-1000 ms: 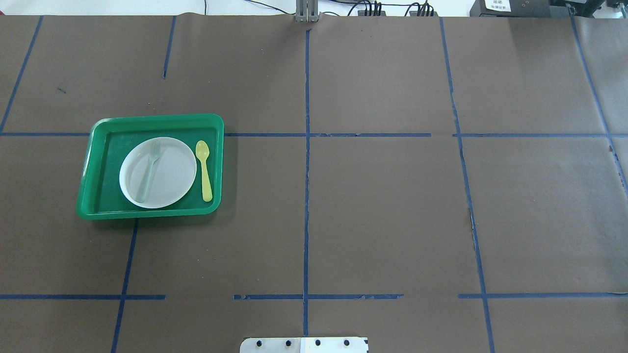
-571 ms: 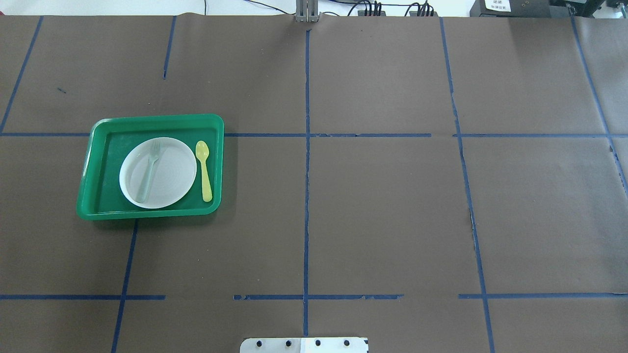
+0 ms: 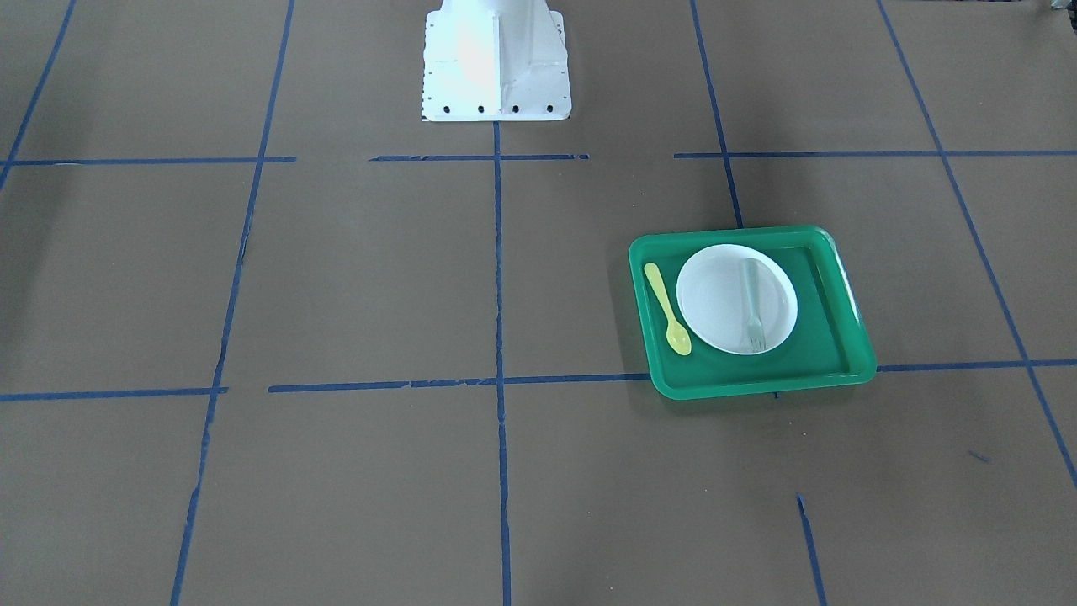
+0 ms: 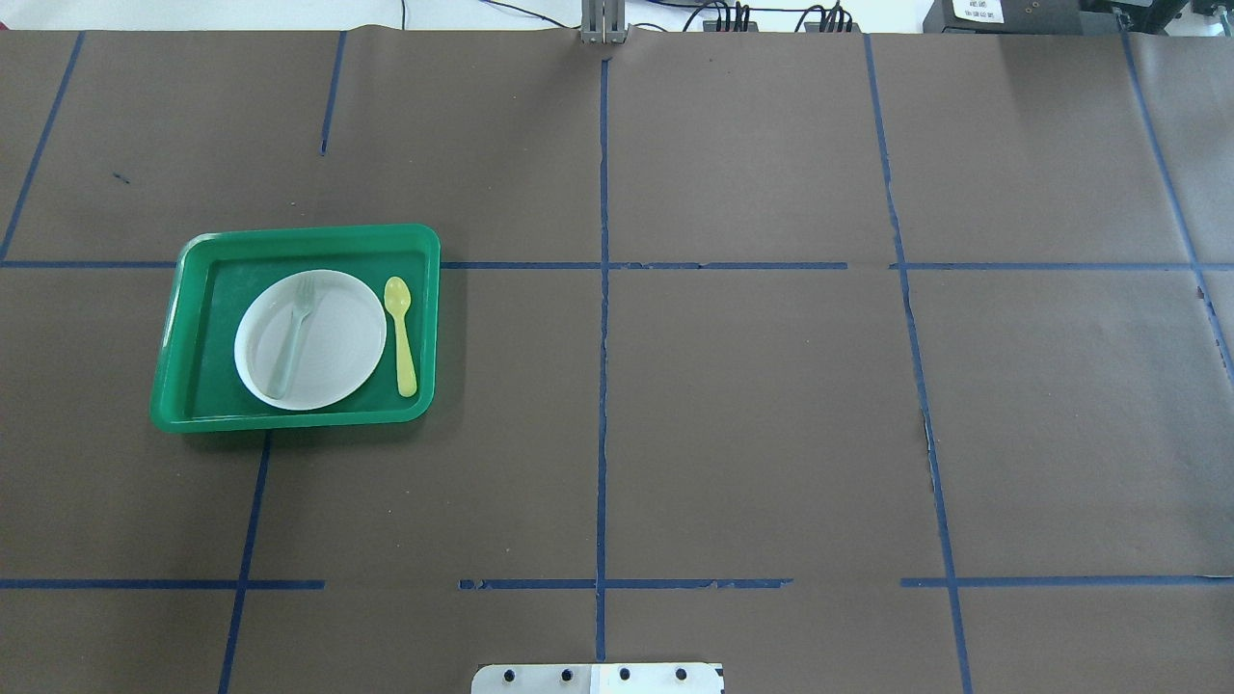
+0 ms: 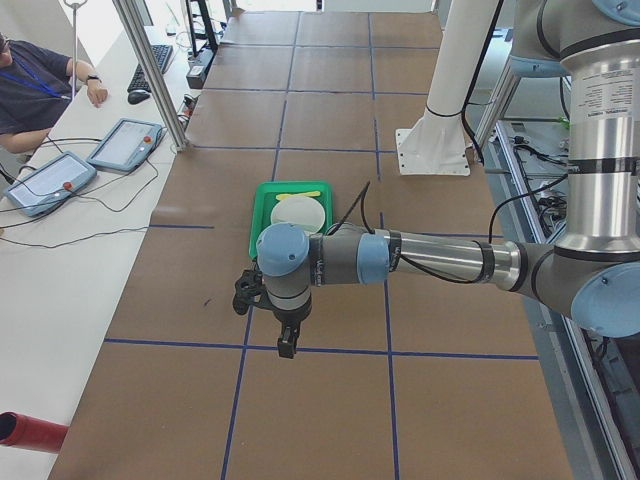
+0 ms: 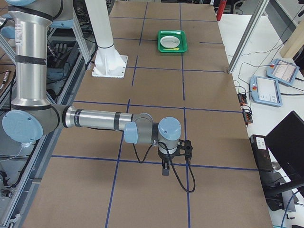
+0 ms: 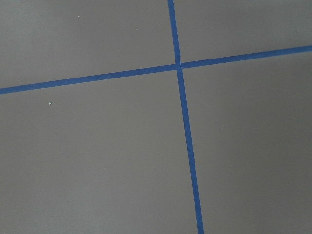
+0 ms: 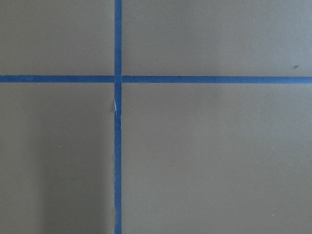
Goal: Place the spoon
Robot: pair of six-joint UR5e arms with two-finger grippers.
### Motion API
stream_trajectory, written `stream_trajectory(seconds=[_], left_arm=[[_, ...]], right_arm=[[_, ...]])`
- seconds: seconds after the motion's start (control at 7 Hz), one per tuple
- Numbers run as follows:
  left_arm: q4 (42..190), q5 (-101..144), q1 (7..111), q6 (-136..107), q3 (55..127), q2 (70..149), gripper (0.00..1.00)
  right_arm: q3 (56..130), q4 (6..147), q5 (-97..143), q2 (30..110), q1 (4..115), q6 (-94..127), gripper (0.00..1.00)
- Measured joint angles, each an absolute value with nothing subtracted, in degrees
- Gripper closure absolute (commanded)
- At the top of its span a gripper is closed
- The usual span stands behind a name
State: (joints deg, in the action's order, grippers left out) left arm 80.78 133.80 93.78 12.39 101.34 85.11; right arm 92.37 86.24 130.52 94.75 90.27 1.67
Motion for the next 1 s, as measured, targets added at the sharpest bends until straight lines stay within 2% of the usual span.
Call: stream_trajectory(seconds=[1.0], left_arm=[[80.77, 133.77, 93.78, 12.32, 102.43, 85.07, 0.00]], right_arm=[[92.37, 86.27, 130.52, 94.83, 90.26, 1.67, 0.00]])
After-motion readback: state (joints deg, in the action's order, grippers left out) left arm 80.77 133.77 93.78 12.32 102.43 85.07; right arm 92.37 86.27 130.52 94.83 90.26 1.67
